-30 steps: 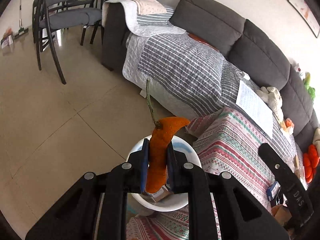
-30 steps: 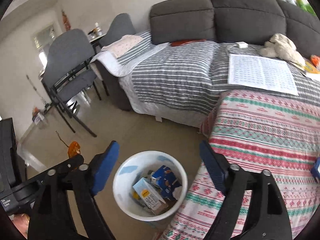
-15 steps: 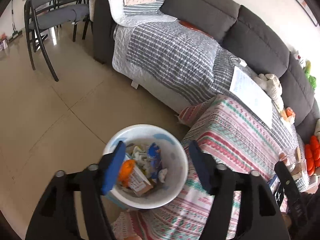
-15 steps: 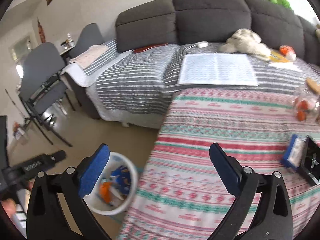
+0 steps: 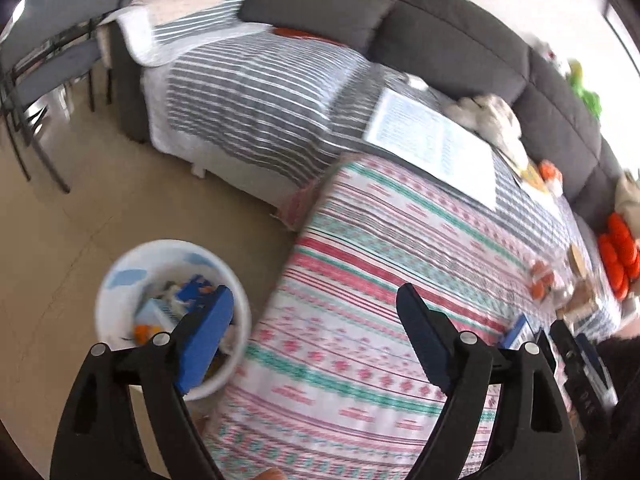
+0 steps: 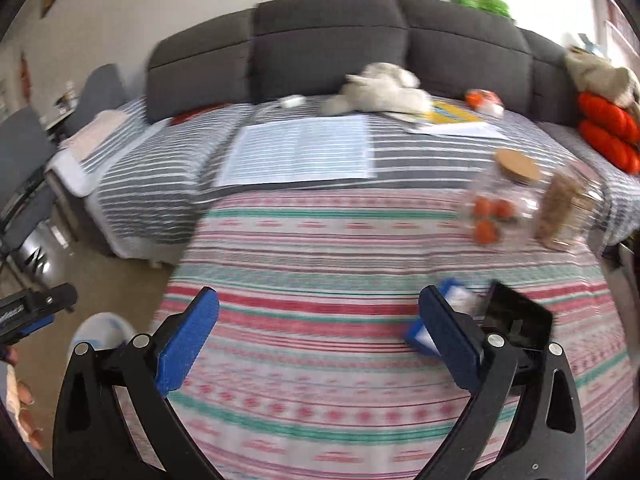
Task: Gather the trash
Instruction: 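Move both tools back toward the black plastic tray on the table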
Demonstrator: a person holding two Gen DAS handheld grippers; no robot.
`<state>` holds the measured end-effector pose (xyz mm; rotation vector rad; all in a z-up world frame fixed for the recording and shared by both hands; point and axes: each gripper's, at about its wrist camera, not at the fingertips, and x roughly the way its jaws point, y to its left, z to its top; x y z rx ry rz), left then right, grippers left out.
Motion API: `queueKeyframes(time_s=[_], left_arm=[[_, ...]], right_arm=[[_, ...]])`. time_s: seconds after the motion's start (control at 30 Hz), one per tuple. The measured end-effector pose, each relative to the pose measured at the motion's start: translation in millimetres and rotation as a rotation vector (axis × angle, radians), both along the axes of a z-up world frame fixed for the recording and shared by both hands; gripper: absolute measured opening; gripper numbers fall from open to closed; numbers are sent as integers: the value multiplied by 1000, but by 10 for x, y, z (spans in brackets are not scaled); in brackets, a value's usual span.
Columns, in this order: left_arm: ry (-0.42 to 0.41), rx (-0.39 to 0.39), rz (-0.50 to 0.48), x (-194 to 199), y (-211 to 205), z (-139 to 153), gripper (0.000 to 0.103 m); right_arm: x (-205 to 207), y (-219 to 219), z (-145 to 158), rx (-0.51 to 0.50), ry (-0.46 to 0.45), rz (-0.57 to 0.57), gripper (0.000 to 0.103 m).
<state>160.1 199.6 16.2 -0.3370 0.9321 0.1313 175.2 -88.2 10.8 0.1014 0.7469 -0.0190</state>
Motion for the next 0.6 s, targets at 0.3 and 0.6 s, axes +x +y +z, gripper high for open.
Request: queueKeyframes(time_s=[0.3,0.6], left_arm=[[85,74,-202,332,-1175,-329,81],[158,104,-426,454,-2199,-647,81]], right_arm=[[-91,-1387,-246,26,21,-228,96],[-166,-2267,-447,190,128,-351,96]])
